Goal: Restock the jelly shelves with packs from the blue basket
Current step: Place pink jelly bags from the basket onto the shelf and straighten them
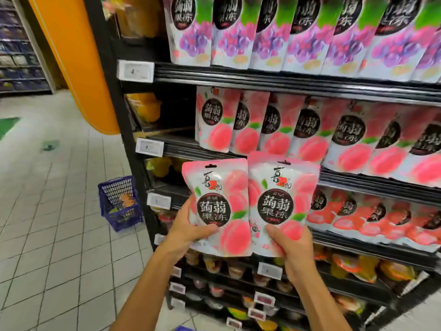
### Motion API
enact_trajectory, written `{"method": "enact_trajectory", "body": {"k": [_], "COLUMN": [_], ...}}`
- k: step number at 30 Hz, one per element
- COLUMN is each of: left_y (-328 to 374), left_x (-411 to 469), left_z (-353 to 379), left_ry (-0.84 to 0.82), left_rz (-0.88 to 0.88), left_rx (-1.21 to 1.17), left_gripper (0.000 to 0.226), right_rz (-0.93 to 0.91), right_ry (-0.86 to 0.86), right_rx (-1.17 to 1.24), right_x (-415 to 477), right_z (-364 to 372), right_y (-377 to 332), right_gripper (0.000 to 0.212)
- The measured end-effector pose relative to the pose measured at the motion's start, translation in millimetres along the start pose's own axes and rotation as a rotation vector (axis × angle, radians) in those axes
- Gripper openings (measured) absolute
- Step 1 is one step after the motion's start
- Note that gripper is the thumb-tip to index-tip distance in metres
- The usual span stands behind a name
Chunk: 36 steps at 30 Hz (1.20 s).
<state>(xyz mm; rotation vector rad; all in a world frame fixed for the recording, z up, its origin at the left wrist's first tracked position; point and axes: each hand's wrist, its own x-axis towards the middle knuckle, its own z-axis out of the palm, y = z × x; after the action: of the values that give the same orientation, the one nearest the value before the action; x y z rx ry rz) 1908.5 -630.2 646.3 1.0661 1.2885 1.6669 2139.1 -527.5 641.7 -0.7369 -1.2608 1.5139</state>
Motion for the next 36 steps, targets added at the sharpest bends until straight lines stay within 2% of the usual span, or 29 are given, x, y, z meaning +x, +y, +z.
{"method": "enact_trajectory", "body": {"k": [2,5,7,9,11,13,16,19,23,26,29,34,36], "left_y": [16.3,38.1,51.2,62.5,69.8,73.7,77.0,82.7,87.0,92.8,95.6,89.4,90.7], "left_x": [14.6,38.9,54.2,65.4,73.4,79.6,86.8,92.3,101.8,104.7,109.4,117.1,119.6], "left_z": [-9.7,-31.6,-48.8,-65.0,-80.6,-96.1,-118.5,-138.7,-152.7,-153.9,-153.5,-151.7,-153.2], "left_ry": [-0.015,-0.070,-0.122,-0.153,-0.163,-0.157,-0.127,-0.052,-0.065,-0.123,-0.172,-0.039,-0.037], "left_rz": [0.029,0.061,0.082,0.111,0.119,0.108,0.087,0.047,0.103,0.118,0.131,0.114,0.126], "left_rx": [0.001,0.006,0.019,0.020,0.003,-0.027,-0.043,0.003,0.145,0.025,-0.033,-0.041,-0.007], "left_gripper": [0.077,0.081,0.084,0.085,0.082,0.078,0.097,0.120,0.106,0.077,0.068,0.050,0.051], "right_rz": [-0.025,-0.075,-0.129,-0.168,-0.224,-0.280,-0.311,-0.319,-0.325,-0.295,-0.293,-0.305,-0.327], "right_ry": [-0.006,0.036,0.070,0.108,0.166,0.201,0.232,0.301,0.377,0.410,0.405,0.409,0.392], "right_rx": [-0.034,-0.040,-0.045,-0.088,-0.170,-0.239,-0.269,-0.306,-0.275,-0.240,-0.247,-0.208,-0.224], "right_x": [9.9,20.2,25.5,28.3,31.6,34.2,38.6,42.7,44.5,47.1,49.4,54.5,58.2], "right_z": [11.2,37.3,58.2,79.1,97.4,114.9,139.3,160.4,179.9,190.6,201.0,209.0,213.4], "right_y": [-8.7,-18.9,-23.6,-26.8,-27.9,-27.1,-22.3,-18.0,-10.5,-9.0,-12.5,-14.9,-17.2], "right_gripper": [0.051,0.072,0.065,0.068,0.069,0.061,0.057,0.062,0.070,0.078,0.077,0.078,0.074]}}
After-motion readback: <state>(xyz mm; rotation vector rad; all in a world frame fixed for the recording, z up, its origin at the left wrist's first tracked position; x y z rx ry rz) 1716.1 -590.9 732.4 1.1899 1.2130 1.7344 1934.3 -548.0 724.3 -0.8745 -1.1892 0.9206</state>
